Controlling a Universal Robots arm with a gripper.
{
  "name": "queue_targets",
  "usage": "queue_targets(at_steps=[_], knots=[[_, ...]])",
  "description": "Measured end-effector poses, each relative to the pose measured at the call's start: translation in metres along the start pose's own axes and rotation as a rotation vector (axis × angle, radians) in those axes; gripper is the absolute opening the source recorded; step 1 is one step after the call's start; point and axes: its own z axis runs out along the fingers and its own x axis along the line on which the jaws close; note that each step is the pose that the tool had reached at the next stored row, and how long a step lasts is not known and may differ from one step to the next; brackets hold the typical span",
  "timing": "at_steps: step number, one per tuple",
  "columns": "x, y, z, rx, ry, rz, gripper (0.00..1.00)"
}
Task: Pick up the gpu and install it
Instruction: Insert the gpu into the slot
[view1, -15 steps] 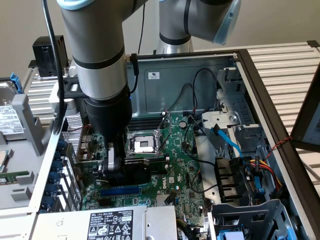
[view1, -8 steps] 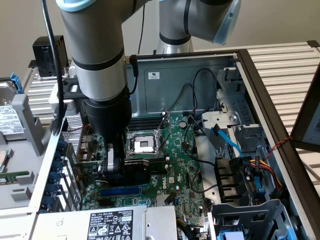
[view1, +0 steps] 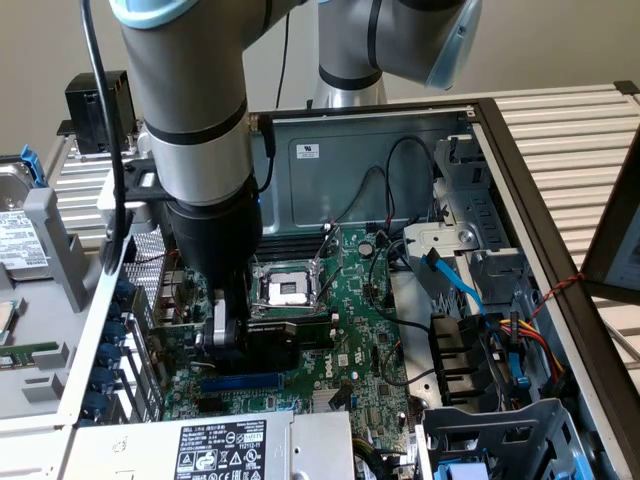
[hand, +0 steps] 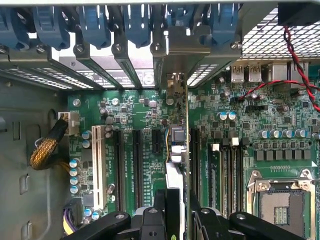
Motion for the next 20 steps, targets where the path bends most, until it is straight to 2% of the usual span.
queue_targets(at_steps=[8, 14, 20], knots=[[0.0000, 0.0001, 0.0011, -0.0007, 0.0003, 0.003, 0.27], [-0.0007, 0.0002, 0.0020, -0.0002, 0.0055, 0.003, 0.27], [-0.0022, 0.0005, 0.0029, -0.0002, 0.0075, 0.002, 0.27]])
